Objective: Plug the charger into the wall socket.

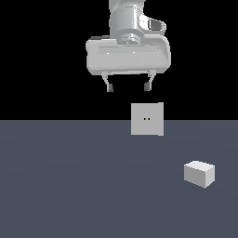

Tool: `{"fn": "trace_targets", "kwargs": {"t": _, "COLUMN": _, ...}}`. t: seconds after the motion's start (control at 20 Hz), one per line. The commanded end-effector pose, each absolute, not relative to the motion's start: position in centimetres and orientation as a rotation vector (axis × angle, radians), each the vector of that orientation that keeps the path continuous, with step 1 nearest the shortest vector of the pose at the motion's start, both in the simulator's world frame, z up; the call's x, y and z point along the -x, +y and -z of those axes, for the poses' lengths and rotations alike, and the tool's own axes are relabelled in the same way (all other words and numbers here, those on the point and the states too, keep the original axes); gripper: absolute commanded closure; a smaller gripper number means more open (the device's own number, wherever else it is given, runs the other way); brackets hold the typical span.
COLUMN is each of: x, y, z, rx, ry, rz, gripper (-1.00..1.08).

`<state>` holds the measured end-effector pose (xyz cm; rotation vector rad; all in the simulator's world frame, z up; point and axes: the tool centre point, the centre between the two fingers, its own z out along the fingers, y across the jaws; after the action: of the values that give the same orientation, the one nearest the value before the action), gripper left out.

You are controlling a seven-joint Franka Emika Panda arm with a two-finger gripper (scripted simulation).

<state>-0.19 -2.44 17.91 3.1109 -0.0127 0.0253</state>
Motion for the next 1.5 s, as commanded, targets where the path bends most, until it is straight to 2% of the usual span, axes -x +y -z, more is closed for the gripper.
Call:
{"fn": "trace_targets", "kwargs": {"t": 0.0, "x": 0.2, "y": -2.4, "z": -17.9, "rx": -3.111, "ry": -0.013, "rz": -0.025, "gripper": -0.92}}
{"fn": "trace_targets", "kwargs": {"t": 0.75, "x": 1.6, "y": -5.9, "z": -15.2, "rx": -3.091, "ry": -0.36, "rz": -0.036, "gripper": -0.92}}
{"fn": "trace_targets", "kwargs": {"t": 1.45, "x": 7.2, "y": -11.8, "z": -9.1, "rx": -2.907, "ry": -1.119, "rz": -0.058, "gripper": -0.92}}
